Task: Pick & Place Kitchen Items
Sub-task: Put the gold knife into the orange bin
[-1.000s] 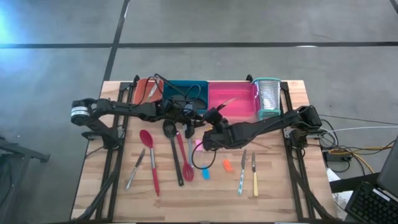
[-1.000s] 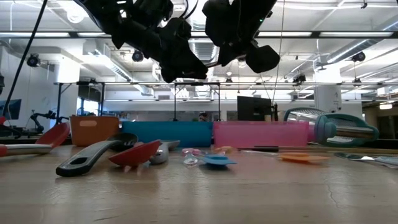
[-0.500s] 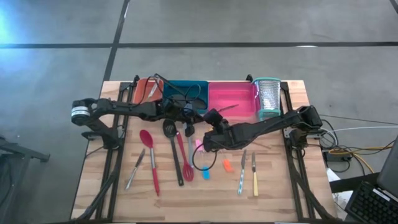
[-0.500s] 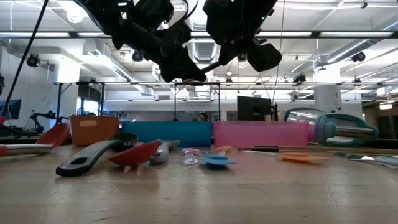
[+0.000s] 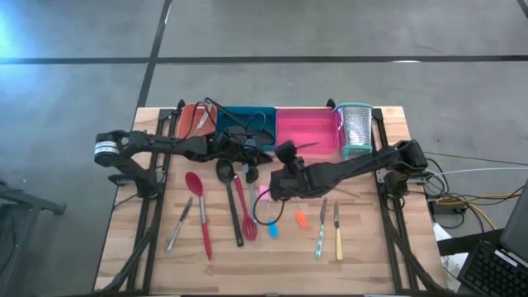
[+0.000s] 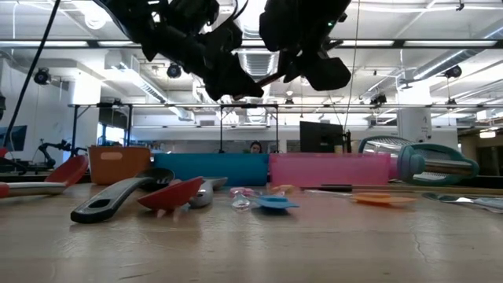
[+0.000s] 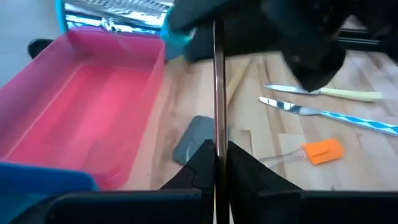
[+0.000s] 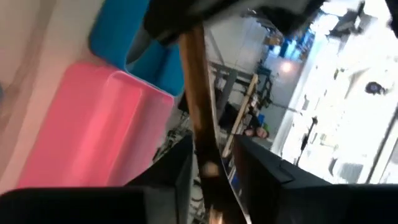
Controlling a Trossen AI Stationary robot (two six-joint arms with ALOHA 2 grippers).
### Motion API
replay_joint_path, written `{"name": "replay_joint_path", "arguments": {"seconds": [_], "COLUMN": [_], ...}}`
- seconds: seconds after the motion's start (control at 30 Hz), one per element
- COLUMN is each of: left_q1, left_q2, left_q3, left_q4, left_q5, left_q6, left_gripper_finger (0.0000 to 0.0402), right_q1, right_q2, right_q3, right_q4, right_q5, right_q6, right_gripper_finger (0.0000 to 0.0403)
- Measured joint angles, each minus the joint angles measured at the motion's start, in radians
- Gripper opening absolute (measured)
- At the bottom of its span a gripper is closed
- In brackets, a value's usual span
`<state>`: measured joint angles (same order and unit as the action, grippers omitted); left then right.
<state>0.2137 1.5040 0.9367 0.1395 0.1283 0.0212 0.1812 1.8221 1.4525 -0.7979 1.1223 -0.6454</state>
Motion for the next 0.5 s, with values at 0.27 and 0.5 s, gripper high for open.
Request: {"name": "replay_joint_path", "arguments": {"seconds": [0.27,0.5], "left_q1": [0.028,0.117], "left_q2": [0.000,0.000], "left_q3": [0.000,-0.008], "left_q4": [-0.010,-0.069], "left_q5": [-0.122,-0.212], "left_q6": [0.005,-0.017], "left_gripper_finger": [0.0020,0.0020], "right_q1": [0.006,0.003], "right_q2": [-0.030,-0.072], "right_q3": [0.000,0.000], "right_q4": [-0.190,-0.411], "right_q5": [0.030,0.025], "right_q6": [0.371,0.796], "right_gripper_finger": [0.0151,0.0159]}}
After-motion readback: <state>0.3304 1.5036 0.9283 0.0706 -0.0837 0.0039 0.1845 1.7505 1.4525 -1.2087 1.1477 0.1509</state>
